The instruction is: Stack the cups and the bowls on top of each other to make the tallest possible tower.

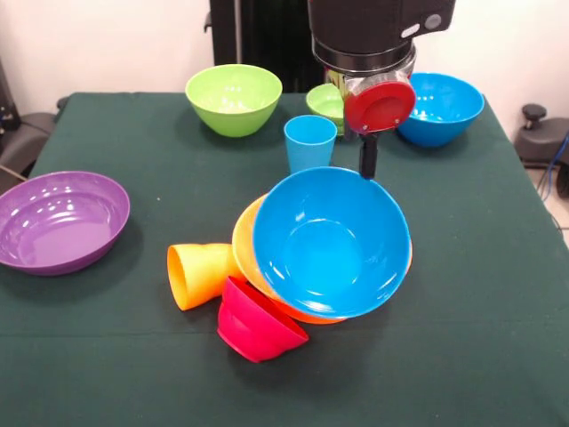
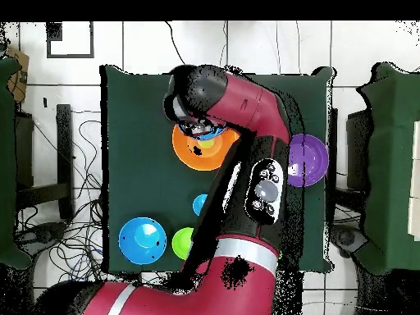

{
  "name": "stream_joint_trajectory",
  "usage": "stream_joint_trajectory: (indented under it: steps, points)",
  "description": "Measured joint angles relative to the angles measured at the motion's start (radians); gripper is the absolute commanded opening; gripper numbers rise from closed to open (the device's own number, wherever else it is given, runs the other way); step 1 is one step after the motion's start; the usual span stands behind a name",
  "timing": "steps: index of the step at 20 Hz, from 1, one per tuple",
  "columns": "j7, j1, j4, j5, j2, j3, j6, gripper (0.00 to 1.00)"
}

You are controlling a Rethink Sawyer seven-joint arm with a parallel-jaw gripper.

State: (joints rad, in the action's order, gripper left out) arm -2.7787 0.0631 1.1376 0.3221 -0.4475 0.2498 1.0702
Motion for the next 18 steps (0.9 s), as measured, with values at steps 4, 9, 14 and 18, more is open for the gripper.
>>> stream_joint_trajectory:
  steps: [4,9,14,18]
  points:
    - [0.0,-0.02,0.0,-0.036,-0.002,0.039,-0.026,1.0]
    - [0.0,-0.027,-0.001,-0.06,-0.003,0.074,-0.066,1.0]
    - [0.0,-0.022,-0.003,-0.064,-0.001,0.096,-0.107,1.0]
    - [0.0,-0.014,-0.022,-0.066,0.013,0.109,-0.122,1.0]
